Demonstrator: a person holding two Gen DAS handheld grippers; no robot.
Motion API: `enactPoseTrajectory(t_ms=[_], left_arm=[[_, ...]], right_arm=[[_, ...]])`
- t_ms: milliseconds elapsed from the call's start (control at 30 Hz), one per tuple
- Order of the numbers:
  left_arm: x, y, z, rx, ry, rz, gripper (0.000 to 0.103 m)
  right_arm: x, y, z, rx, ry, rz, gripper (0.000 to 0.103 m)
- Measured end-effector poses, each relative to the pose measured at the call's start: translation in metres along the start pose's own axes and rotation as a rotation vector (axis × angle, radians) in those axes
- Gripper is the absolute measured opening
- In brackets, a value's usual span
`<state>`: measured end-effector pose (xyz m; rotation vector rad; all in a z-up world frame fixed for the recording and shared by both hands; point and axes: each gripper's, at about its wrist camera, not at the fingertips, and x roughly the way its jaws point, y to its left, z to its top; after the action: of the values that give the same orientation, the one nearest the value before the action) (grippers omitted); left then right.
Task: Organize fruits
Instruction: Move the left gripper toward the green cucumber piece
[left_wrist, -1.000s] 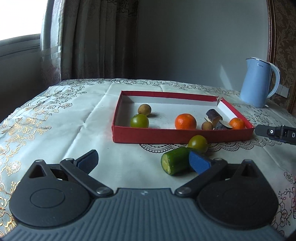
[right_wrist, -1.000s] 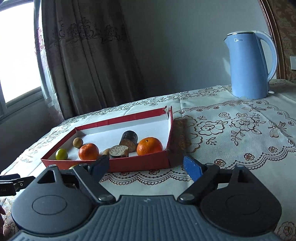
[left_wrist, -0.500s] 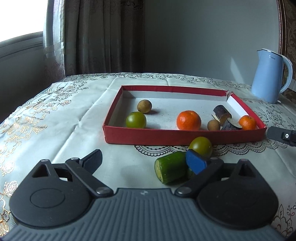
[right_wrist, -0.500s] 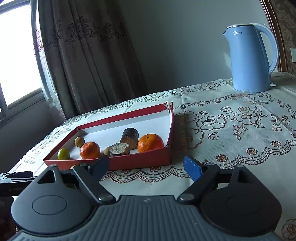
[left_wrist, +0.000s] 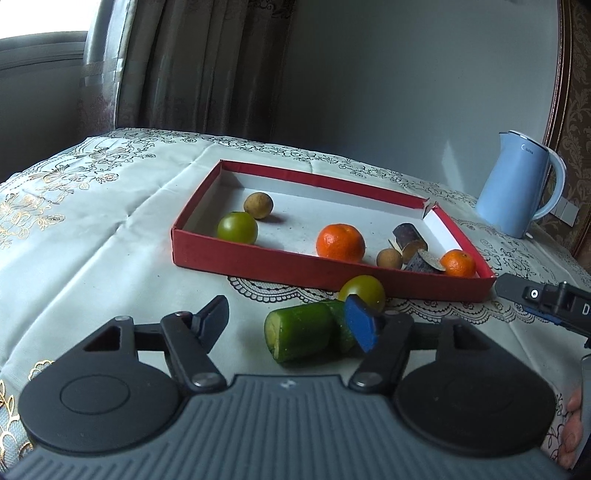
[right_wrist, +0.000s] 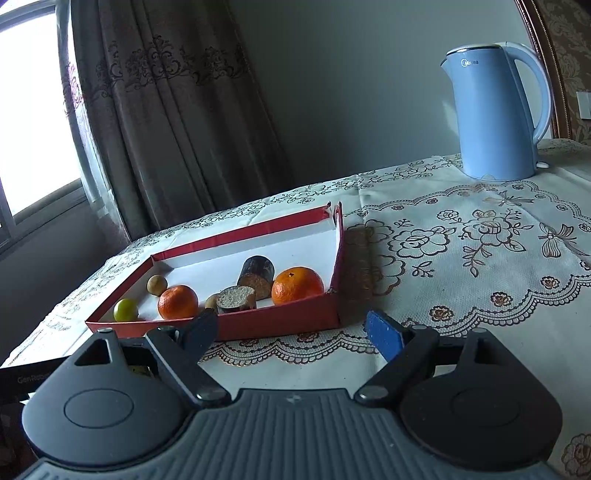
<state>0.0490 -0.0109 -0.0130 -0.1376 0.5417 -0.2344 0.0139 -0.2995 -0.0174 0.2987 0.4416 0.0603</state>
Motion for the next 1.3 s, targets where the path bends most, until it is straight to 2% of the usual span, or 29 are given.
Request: enactPoseTrajectory(t_ms=[167,300,500,667,700,867,933,1000,1033,1100,1233,1267,1300], left_arm=[[-0.004,-0.003,-0.003,0.010,-0.016,-0.042,0.040],[-0.006,-0.001,-0.004,-0.004,-0.025,-0.037,0.034],[-0.010,0.004,-0.005,-0.034,-0.033,-0.046,0.031],[-0.019,-0.002,-0.006,0.007,-0.076,-0.019,0.026],[-0.020,-0.002,-0.006,0.014,-0.082,-0.016,0.008],[-0.024,-0.003,-0.005,0.058,-0.061,-0.017,0.008],[-0.026,-0.002,-0.006,0.051,-0.043,-0.035,0.022],[-0.031,0.001,-0.010,0.042,-0.041,-0.044,0.086],[-0.036,0.002,-0.012,0.042,-0.069,-0.035,0.095],[-0.042,0.002,-0.013,0.078,-0.092,-0.043,0.097],[-0.036,-0.002,-0.005,0.210,-0.052,-0.102,0.095],[-0.032,-0.004,-0.003,0.261,-0.019,-0.131,0.093],[-0.026,-0.006,0.000,0.322,0.017,-0.166,0.085]], right_arm=[[0.000,-0.001,0.000,0.007,0.002,-0.001,0.088],[0.001,-0.003,0.001,0.019,0.004,-0.001,0.088],[0.001,-0.004,0.001,0.030,0.005,-0.002,0.088],[0.001,-0.005,0.000,0.037,0.001,0.000,0.088],[0.000,-0.005,0.000,0.037,0.002,0.000,0.088],[0.001,-0.005,0.000,0.036,0.002,0.000,0.088],[0.001,-0.005,0.000,0.037,0.003,0.000,0.088],[0.000,-0.005,0.000,0.037,0.003,0.000,0.088],[0.000,-0.005,0.000,0.038,0.002,-0.001,0.088],[0.000,-0.005,0.000,0.040,0.001,-0.001,0.088],[0.001,-0.005,0.000,0.036,0.009,0.000,0.088],[0.001,-0.005,0.000,0.038,0.008,-0.001,0.088],[0.001,-0.005,0.000,0.041,0.006,-0.002,0.088]])
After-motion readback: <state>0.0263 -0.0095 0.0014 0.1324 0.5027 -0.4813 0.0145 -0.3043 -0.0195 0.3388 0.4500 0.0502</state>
